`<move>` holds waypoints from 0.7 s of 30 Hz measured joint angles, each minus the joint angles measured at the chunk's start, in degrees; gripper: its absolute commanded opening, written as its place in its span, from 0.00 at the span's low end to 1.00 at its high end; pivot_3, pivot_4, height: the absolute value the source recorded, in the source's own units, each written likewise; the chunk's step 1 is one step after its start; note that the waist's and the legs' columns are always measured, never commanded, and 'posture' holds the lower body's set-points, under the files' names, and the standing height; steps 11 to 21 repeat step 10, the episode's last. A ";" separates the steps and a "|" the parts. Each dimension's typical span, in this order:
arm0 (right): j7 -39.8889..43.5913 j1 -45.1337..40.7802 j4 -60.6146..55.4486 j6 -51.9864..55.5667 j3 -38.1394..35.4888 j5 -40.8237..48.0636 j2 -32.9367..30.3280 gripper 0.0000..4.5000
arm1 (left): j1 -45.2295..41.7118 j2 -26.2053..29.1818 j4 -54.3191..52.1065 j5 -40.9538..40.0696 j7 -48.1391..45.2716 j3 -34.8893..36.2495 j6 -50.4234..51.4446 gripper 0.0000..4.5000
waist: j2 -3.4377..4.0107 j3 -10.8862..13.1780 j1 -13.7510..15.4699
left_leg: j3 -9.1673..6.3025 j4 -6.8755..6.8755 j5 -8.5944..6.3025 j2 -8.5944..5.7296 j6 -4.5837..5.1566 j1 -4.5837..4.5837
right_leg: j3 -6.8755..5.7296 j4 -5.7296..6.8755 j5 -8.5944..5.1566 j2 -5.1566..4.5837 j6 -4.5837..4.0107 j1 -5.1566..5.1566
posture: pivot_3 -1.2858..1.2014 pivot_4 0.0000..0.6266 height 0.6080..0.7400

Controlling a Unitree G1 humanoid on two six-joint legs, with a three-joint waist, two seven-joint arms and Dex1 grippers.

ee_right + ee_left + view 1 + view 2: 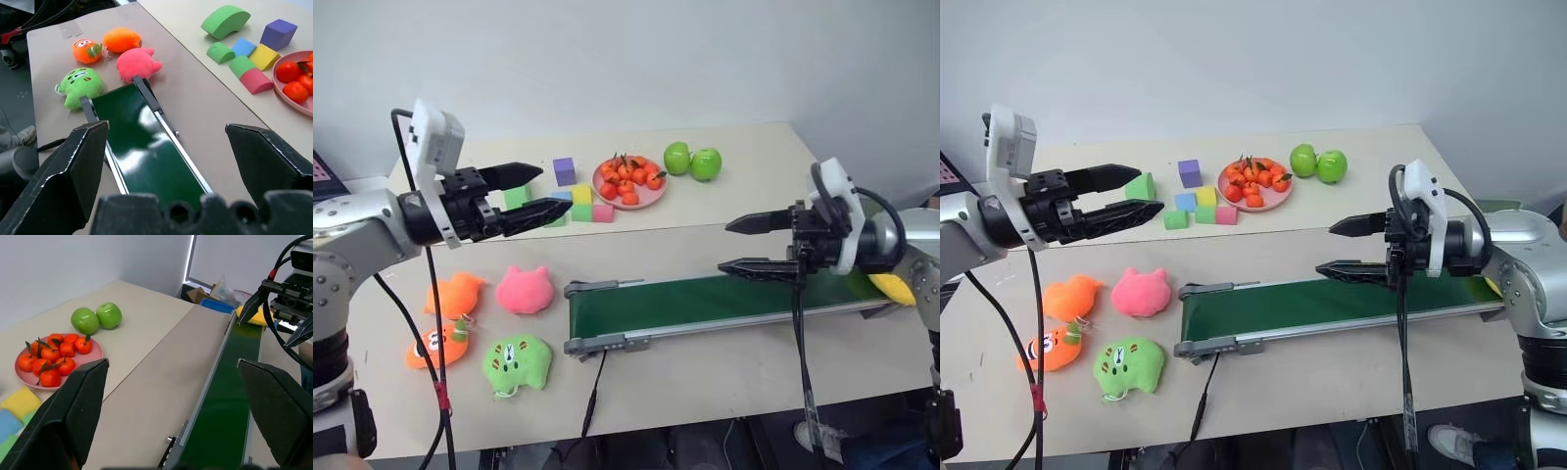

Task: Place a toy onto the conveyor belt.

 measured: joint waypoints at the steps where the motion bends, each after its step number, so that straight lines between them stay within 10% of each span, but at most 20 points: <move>1: 0.00 -0.37 0.16 -0.07 0.01 -0.14 0.00 1.00 | 0.08 0.00 0.00 0.05 -0.02 0.00 -0.02 1.00 | 0.00 0.00 -0.01 | 0.00 0.00 0.00 0.00 0.00 -0.01 | 0.00 -0.01 0.00 0.00 0.00 0.00 | 0.52 0.24 1.00; 21: 0.74 -2.39 1.48 -0.63 0.48 -1.17 -0.07 1.00 | 0.08 -1.58 0.26 2.38 -1.38 -0.52 -2.01 1.00 | 0.00 0.00 0.03 | 0.00 0.00 0.00 -0.01 0.01 -0.02 | -0.01 -0.02 0.00 0.00 0.00 0.01 | 0.52 0.24 1.00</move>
